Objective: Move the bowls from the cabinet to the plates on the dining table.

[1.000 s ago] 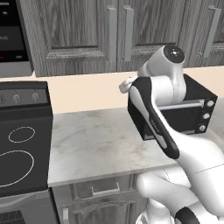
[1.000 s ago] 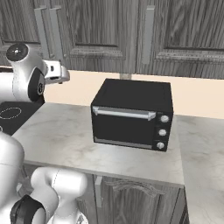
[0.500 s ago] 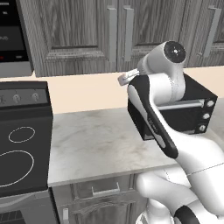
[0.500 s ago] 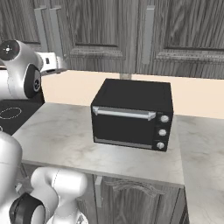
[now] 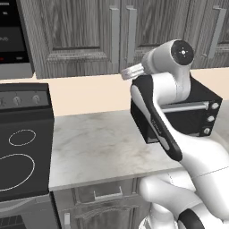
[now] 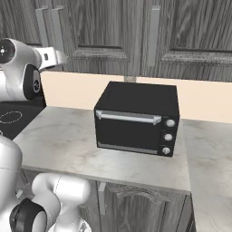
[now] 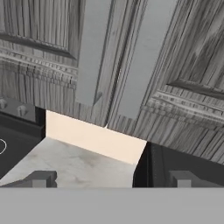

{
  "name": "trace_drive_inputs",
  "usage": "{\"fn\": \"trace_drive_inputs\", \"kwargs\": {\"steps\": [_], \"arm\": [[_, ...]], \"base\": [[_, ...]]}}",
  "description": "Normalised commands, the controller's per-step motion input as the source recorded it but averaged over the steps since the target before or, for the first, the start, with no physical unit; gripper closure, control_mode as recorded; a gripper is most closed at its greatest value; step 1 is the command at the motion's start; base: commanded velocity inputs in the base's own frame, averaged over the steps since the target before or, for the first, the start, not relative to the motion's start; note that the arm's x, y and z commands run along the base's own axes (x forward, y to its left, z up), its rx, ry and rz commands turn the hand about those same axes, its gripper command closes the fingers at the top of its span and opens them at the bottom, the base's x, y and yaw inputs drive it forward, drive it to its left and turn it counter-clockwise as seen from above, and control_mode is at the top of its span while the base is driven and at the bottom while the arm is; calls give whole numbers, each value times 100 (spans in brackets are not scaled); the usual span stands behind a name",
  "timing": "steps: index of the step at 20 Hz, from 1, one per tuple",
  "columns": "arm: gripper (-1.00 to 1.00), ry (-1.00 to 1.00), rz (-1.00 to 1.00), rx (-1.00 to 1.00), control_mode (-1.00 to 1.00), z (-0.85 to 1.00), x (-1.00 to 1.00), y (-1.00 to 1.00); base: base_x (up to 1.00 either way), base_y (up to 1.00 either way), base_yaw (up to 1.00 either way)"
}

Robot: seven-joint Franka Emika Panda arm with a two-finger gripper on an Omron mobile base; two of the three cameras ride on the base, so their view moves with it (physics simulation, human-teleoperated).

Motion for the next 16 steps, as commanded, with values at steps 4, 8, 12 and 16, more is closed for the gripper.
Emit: {"fn": "trace_drive_inputs", "kwargs": {"steps": [4,8,12,16], "arm": [[-100,-6,0,0,-100,33,0,0],[-100,0,0,0,-100,34,0,0],[-100,0,0,0,-100,30,0,-1],[-100,0,0,0,-100,26,0,-5]], "base": [[0,0,0],[0,0,0],[0,0,0],[0,0,0]]}}
